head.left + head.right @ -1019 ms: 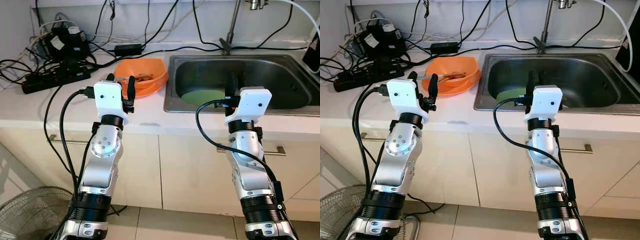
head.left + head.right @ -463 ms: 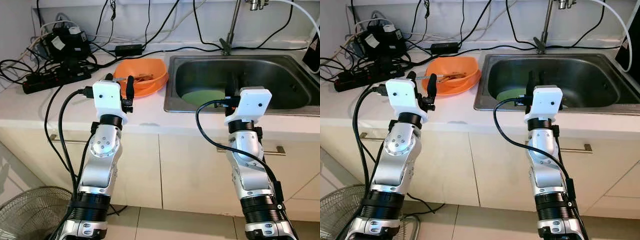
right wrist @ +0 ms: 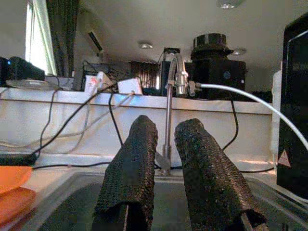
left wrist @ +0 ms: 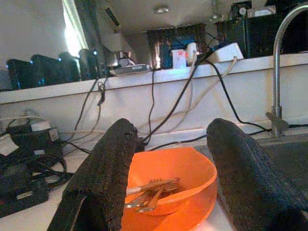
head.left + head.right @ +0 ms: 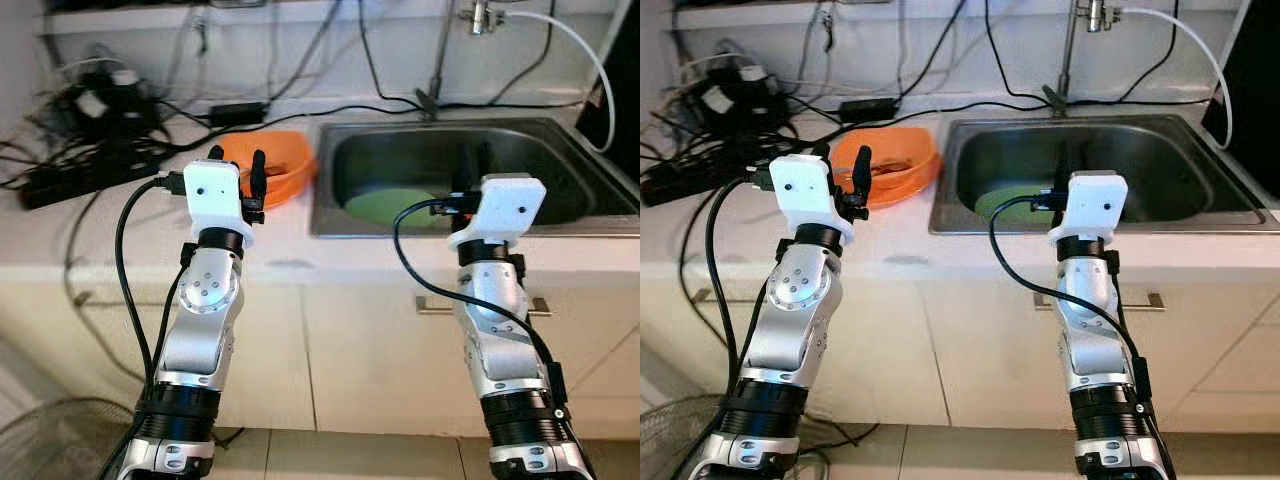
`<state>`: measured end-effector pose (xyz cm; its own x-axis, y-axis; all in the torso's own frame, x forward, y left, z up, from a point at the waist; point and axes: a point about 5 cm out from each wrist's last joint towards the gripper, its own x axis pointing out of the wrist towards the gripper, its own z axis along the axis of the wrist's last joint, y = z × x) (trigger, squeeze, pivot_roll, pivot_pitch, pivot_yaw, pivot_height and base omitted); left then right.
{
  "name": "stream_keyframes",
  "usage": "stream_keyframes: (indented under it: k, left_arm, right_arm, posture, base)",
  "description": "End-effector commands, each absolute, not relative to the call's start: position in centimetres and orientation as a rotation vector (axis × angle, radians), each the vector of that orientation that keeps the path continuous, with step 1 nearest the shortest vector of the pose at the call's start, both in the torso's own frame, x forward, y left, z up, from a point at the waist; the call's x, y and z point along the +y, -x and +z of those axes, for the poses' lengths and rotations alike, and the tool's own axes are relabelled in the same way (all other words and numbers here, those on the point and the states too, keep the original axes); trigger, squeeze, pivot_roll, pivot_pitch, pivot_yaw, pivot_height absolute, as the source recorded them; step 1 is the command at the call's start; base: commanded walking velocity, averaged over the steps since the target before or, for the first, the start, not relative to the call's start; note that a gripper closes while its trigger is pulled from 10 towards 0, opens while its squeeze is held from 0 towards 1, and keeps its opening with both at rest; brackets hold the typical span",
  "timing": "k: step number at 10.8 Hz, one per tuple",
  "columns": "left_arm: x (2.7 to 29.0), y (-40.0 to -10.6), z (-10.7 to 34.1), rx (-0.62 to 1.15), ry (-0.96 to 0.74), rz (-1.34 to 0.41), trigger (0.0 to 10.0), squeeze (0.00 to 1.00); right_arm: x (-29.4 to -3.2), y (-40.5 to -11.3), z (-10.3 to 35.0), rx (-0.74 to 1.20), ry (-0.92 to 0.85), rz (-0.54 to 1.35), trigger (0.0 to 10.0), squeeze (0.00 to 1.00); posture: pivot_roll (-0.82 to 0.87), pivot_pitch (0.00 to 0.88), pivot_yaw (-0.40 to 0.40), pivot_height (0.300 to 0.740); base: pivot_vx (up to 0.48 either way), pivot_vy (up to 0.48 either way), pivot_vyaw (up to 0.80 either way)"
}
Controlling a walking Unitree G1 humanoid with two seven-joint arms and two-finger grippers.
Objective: Kitchen organization
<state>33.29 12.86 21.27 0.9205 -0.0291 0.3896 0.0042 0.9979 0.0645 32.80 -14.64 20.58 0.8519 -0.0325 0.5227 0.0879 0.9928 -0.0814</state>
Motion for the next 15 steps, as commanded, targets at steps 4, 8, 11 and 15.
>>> stream_keyframes:
  k: [4, 8, 11, 15]
  left_arm:
    - [13.02, -33.49, 21.91, -0.417, -0.068, -0.002, 10.0, 0.0]
    - [12.87, -33.55, 22.04, -0.421, -0.075, -0.011, 10.0, 0.0]
    - [12.45, -33.58, 22.19, -0.427, -0.088, -0.03, 10.0, 0.0]
    - [12.28, -33.59, 22.18, -0.43, -0.086, -0.039, 10.0, 0.0]
  right_arm:
    - [-14.42, -32.9, 20.86, -0.557, 0.09, -0.056, 10.0, 0.0]
    - [-14.39, -32.91, 20.88, -0.559, 0.088, -0.058, 10.0, 0.0]
    - [-14.4, -32.96, 20.88, -0.56, 0.088, -0.058, 10.0, 0.0]
    - [-14.37, -33.02, 20.9, -0.555, 0.077, -0.058, 10.0, 0.0]
  posture:
    - [0.06, 0.006, 0.079, 0.74]
    - [0.05, 0.004, 0.082, 0.74]
    - [0.05, 0.002, 0.084, 0.74]
    - [0.05, 0.0, 0.087, 0.74]
  base:
    - [0.289, 0.0, 0.0]
    - [0.286, 0.0, 0.0]
    - [0.286, 0.0, 0.0]
    - [0.301, 0.0, -0.17]
